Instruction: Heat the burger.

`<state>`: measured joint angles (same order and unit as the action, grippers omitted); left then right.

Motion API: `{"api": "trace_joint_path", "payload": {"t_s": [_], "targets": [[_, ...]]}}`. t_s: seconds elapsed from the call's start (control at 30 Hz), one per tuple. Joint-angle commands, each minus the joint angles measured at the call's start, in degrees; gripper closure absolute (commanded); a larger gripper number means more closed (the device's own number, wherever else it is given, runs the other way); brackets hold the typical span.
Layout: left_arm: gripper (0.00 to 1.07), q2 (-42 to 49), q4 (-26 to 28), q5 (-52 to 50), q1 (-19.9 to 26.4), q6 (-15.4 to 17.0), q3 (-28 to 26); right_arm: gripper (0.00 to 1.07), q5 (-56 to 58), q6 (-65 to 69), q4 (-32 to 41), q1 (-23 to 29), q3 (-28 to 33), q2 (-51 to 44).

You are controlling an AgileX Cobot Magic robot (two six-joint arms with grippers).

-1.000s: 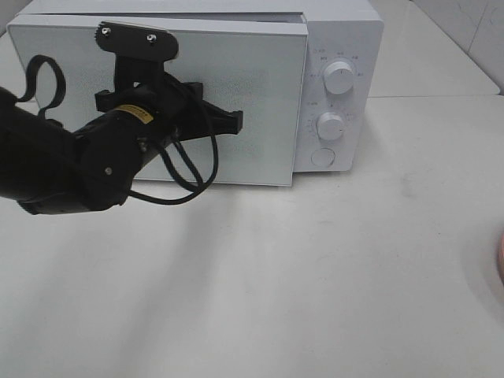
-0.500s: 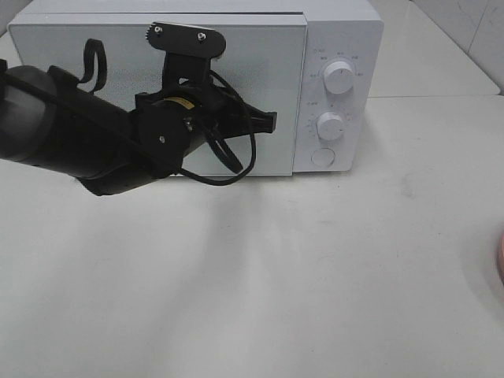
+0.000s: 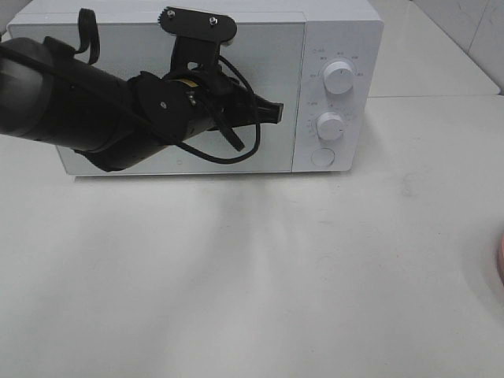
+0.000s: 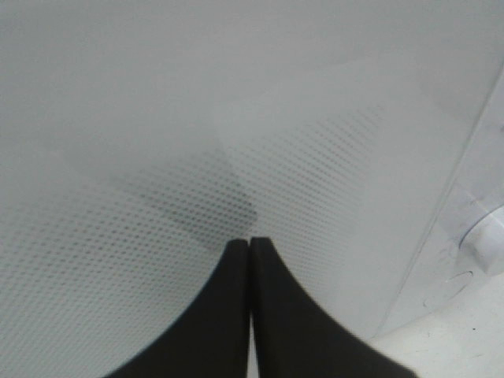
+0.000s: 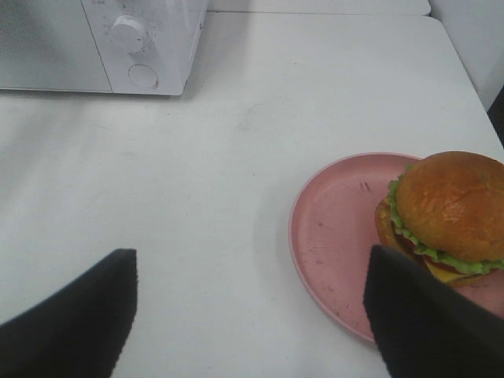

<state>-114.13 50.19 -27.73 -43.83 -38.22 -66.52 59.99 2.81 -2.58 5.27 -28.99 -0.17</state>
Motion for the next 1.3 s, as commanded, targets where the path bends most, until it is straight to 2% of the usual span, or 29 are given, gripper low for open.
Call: {"api": "trace_joint_path", "payload": {"t_s": [0.03, 0.1, 0.23, 0.27, 0.3, 0.33, 0.37, 0.4, 0.43, 0.47, 0.5, 0.67, 0.83, 0.9, 1.0, 1.07, 1.17, 1.2, 1.23, 1.27, 1.3], "targets": [[1.07, 2.4, 2.5, -1.9, -1.0, -1.7, 1.5, 0.31, -0.6, -0.3, 0.2, -0.2, 0.1, -1.6], [1.06, 4.7, 3.4, -1.9, -2.3, -1.9, 4.9, 0.31, -0.6, -0.3, 0.2, -0.2, 0.1, -1.6], [1.03, 7.2, 4.5, 0.3, -3.6, -1.9, 8.0, 0.31, -0.6, -0.3, 0.2, -0.2, 0.1, -1.6], [0.90, 9.3, 4.5, 6.2, -3.6, -1.9, 10.1, 0.31, -0.6, -0.3, 0.2, -0.2, 0.1, -1.6], [0.90, 9.3, 4.5, 6.2, -3.6, -1.9, 10.1, 0.31, -0.6, -0.3, 0.2, -0.2, 0.1, -1.6], [0.67, 11.3, 4.5, 12.1, -3.6, -1.9, 12.2, 0.31, -0.6, -0.3, 0.2, -0.2, 0.1, -1.6], [0.53, 12.1, 4.5, 13.8, -3.6, -1.8, 13.0, 0.31, -0.6, -0.3, 0.2, -0.2, 0.1, -1.6], [0.53, 12.1, 4.5, 13.8, -3.6, -1.8, 13.0, 0.31, -0.6, -0.3, 0.2, -0.2, 0.1, -1.6], [0.16, 13.8, 4.4, 18.2, -3.6, -1.9, 14.8, 0.31, -0.6, -0.3, 0.2, -0.2, 0.1, -1.6], [0.16, 13.8, 4.4, 18.2, -3.6, -1.9, 14.8, 0.31, -0.6, -0.3, 0.2, -0.2, 0.1, -1.6], [0.03, 15.1, 3.9, 21.9, -3.6, -2.0, 16.1, 0.31, -0.6, -0.3, 0.2, -0.2, 0.1, -1.6], [0.05, 18.1, 1.0, 27.2, -3.5, -2.0, 18.3, 0.31, -0.6, -0.3, 0.2, -0.2, 0.1, -1.6], [0.05, 23.0, -2.4, 36.8, -1.2, -1.4, 19.4, 0.31, -0.6, -0.3, 0.2, -0.2, 0.1, -1.6], [0.05, 27.4, -5.6, 47.2, 3.4, -1.3, 19.4, 0.31, -0.6, -0.3, 0.2, -0.2, 0.1, -1.6], [0.05, 28.2, -6.1, 49.0, 4.8, -0.9, 19.4, 0.31, -0.6, -0.3, 0.2, -0.2, 0.1, -1.6], [0.05, 31.7, -7.8, 58.1, 12.5, 2.8, 19.4, 0.31, -0.6, -0.3, 0.2, -0.2, 0.1, -1.6], [0.05, 32.7, -8.2, 60.4, 14.2, 3.4, 19.4, 0.31, -0.6, -0.3, 0.2, -0.2, 0.1, -1.6], [0.05, 34.3, -9.7, 64.4, 17.7, 5.2, 19.4, 0.31, -0.6, -0.3, 0.2, -0.2, 0.1, -1.6], [0.05, 35.2, -10.5, 66.5, 19.7, 6.3, 19.4, 0.31, -0.6, -0.3, 0.2, -0.2, 0.1, -1.6], [0.05, 35.2, -10.5, 66.5, 19.7, 6.3, 19.4, 0.31, -0.6, -0.3, 0.2, -0.2, 0.1, -1.6], [0.05, 36.8, -12.4, 70.4, 23.1, 8.1, 19.4, 0.31, -0.6, -0.3, 0.2, -0.2, 0.1, -1.6]]}}
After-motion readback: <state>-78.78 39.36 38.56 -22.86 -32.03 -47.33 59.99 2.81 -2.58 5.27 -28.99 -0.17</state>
